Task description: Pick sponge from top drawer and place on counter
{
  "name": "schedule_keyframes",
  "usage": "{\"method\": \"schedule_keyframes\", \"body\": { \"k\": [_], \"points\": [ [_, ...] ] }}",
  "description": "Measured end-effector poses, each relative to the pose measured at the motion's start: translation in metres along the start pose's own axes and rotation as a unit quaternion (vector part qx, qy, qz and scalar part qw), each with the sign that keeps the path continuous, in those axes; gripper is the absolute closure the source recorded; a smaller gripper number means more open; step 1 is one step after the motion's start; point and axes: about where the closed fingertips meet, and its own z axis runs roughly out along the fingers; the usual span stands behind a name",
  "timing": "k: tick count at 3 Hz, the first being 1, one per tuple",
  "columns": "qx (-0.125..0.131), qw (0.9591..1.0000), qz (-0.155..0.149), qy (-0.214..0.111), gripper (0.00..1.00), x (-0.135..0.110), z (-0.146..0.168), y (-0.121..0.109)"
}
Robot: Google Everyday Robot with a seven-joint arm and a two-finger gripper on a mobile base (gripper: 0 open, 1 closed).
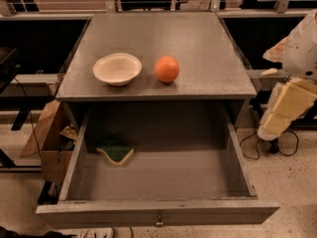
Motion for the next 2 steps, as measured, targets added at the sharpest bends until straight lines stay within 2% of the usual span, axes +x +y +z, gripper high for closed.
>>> {"method": "schedule_keyframes", "body": {
  "k": [1,2],
  "points": [
    [-0.024,0.9973,0.050,-0.049,0.00,-0.021,0.034,0.012],
    [-0.061,0.9809,0.129,-0.132,0.00,-0.062,0.078,0.030]
  ]
}}
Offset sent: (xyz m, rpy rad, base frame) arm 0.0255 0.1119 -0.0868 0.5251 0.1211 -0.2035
